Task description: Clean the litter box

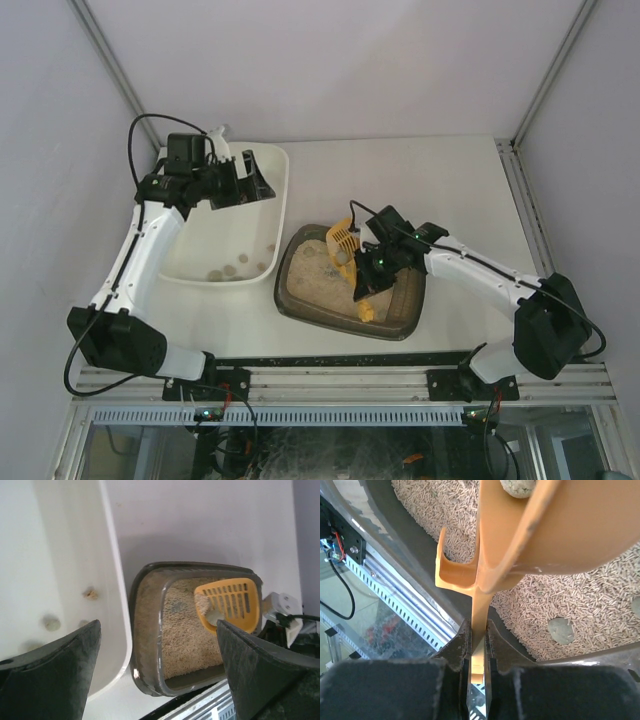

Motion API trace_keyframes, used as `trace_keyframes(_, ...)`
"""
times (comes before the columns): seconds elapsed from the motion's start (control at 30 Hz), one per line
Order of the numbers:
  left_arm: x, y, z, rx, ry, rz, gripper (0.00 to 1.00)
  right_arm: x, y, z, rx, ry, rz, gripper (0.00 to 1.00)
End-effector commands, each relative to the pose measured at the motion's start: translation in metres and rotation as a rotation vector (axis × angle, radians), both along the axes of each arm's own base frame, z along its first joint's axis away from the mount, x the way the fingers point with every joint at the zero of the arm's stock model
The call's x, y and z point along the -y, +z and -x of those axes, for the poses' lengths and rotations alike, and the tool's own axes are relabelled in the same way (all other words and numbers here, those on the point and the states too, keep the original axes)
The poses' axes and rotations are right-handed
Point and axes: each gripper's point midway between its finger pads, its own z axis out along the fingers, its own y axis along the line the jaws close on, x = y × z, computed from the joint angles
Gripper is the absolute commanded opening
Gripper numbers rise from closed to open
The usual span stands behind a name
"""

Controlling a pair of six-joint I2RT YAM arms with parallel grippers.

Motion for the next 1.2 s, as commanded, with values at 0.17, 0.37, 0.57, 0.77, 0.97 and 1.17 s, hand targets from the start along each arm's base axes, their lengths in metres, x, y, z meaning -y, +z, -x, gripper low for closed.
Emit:
trace_keyframes(0.17,0.075,0.045,0.052,0.143,-0.624,0.439,1.00,-0.005,0.027,0.019,0.005,0.066,-0.069,0.00)
trace_keyframes(0.37,0.085,0.011,0.037,0.175,-0.672,0.355,1.00,-0.004,0.028,0.022,0.016,0.062,-0.087,0.00)
trace_keyframes(0.57,0.091,-0.026,0.041,0.175,-0.908,0.136,1.00,-0.003,0.022,0.020,0.027,0.070,-0.078,0.00)
trace_keyframes(0.77,0.091,-0.050,0.030,0.215,-1.011,0.030,1.00,-0.008,0.023,0.020,0.018,0.088,-0.098,0.00)
trace_keyframes(0.97,0.107,-0.068,0.027,0.267,-1.145,-0.032,0.99,-0.011,0.028,0.022,0.015,0.107,-0.122,0.00)
trace_keyframes(1.17,0.129,-0.073,0.041,0.253,-1.295,0.029,0.95,-0.011,0.026,0.025,-0.005,0.115,-0.117,0.00)
